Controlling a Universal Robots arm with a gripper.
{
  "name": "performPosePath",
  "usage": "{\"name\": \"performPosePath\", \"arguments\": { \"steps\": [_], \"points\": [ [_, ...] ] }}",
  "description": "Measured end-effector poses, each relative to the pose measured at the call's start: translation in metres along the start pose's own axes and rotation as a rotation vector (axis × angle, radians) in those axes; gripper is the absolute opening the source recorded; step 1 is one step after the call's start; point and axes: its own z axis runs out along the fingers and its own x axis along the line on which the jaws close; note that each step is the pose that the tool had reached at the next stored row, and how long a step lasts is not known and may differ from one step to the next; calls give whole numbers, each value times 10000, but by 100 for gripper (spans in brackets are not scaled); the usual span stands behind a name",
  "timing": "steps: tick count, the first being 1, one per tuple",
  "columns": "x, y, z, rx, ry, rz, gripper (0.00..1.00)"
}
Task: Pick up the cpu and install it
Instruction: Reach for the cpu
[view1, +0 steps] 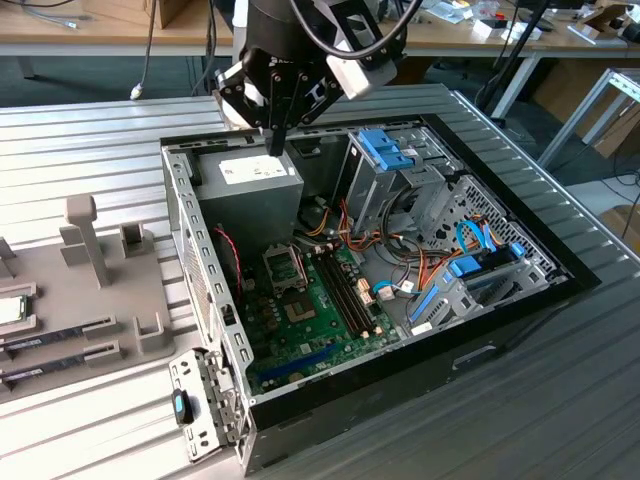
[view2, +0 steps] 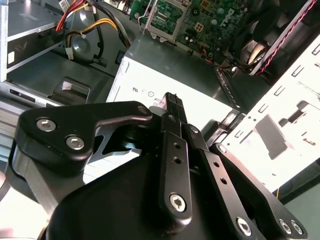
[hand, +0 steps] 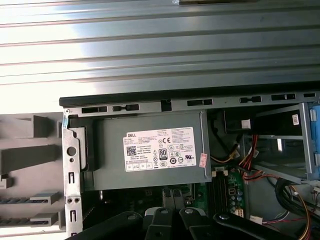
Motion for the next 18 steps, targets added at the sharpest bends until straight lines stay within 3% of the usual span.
{"name": "performPosePath", "arguments": {
  "steps": [18],
  "points": [
    [89,-7,-3,0,0,0,11]
  ]
}}
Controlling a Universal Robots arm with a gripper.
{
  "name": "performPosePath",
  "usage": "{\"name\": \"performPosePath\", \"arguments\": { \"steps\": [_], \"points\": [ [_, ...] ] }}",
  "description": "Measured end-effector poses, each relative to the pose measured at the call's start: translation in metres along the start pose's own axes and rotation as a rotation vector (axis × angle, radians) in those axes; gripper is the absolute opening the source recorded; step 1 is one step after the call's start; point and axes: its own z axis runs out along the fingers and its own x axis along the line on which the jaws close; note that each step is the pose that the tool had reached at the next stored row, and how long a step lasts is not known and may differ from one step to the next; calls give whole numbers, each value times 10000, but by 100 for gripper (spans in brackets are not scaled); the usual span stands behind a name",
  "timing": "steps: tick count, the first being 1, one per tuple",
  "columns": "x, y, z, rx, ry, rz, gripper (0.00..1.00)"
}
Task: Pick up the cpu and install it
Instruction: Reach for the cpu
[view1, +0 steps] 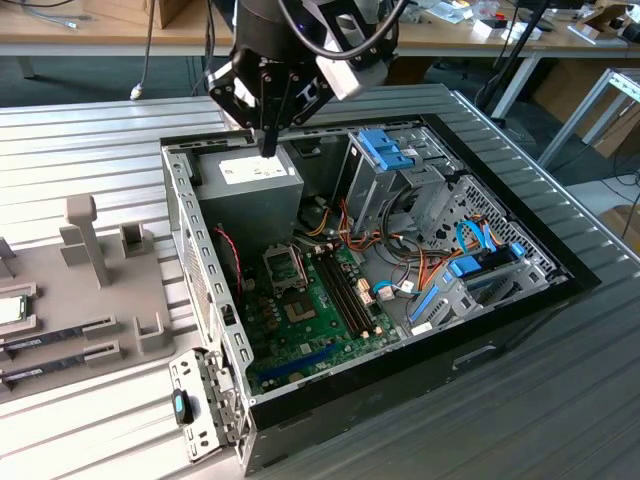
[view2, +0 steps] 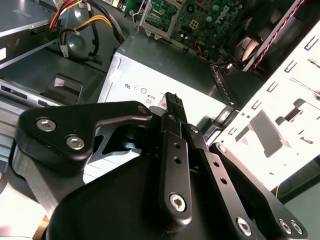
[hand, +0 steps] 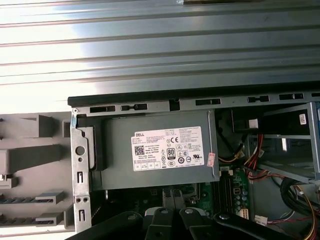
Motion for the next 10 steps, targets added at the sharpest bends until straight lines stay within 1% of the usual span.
{"name": "performPosePath", "arguments": {
  "steps": [10],
  "points": [
    [53,-4,-2,0,0,0,11]
  ]
}}
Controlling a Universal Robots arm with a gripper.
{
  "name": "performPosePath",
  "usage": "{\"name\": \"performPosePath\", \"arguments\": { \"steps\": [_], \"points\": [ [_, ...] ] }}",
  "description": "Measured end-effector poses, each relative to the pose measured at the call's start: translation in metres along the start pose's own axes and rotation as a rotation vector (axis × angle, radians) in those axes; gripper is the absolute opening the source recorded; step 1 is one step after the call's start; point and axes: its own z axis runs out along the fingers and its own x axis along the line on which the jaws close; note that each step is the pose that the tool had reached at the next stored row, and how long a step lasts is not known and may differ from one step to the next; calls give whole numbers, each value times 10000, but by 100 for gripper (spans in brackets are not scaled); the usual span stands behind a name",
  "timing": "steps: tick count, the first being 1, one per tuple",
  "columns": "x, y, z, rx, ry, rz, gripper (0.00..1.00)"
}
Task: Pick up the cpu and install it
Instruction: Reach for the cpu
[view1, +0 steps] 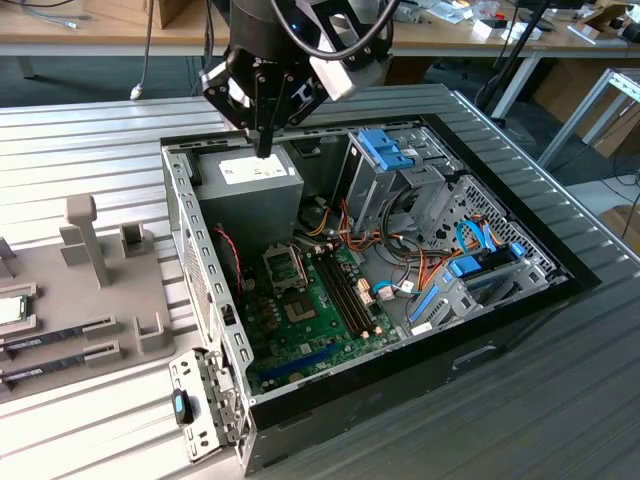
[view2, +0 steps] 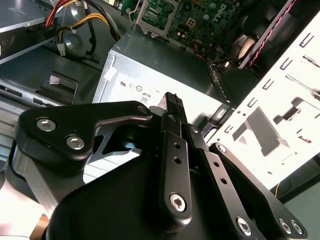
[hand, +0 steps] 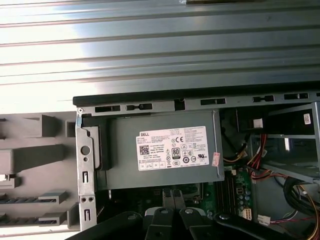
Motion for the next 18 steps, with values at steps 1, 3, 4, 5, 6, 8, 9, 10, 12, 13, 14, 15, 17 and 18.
{"name": "performPosePath", "arguments": {
  "steps": [1,3,4,5,6,8,9,10,12,13,14,15,17,18],
  "points": [
    [4,0,0,0,0,0,11],
    [12,-1,0,0,0,0,11],
    [17,-1,-1,0,0,0,11],
    [23,-2,0,-1,0,0,11],
    [28,-2,-1,0,0,0,11],
    [35,-3,-1,0,0,0,11],
    [39,-3,-1,0,0,0,11],
    [42,-3,-1,0,0,0,11],
    [54,-4,-2,0,0,0,11],
    [61,-5,-2,0,0,0,11],
    [65,-5,-2,0,0,0,11],
    [68,-5,-2,-1,0,0,11],
    [83,-6,-2,0,0,0,11],
    [87,-7,-2,0,0,0,11]
  ]
}}
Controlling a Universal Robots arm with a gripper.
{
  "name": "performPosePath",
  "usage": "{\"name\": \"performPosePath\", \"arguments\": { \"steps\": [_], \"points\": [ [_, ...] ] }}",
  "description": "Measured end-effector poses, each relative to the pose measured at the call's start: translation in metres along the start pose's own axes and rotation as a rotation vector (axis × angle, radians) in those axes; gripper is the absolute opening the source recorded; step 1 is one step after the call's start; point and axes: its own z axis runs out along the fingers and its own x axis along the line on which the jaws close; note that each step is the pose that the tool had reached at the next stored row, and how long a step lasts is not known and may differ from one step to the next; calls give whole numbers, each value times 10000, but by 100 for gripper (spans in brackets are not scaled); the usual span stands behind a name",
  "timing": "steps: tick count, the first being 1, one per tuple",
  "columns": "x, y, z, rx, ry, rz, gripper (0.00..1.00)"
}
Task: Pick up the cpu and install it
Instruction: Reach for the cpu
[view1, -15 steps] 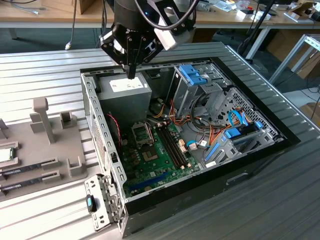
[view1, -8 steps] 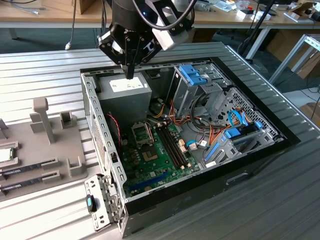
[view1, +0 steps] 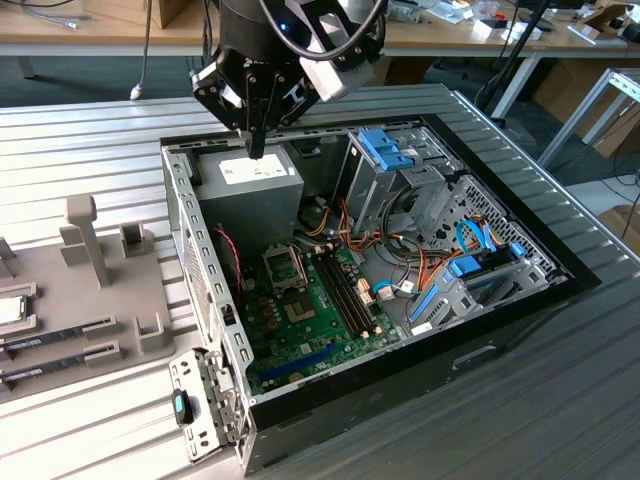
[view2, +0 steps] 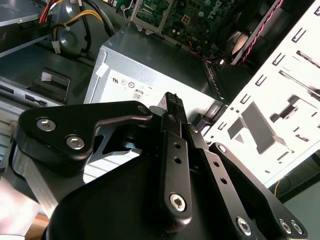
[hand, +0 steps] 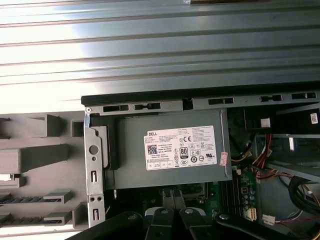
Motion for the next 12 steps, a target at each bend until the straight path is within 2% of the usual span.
{"name": "performPosePath", "arguments": {
  "steps": [12],
  "points": [
    [63,-5,-2,0,0,0,11]
  ]
}}
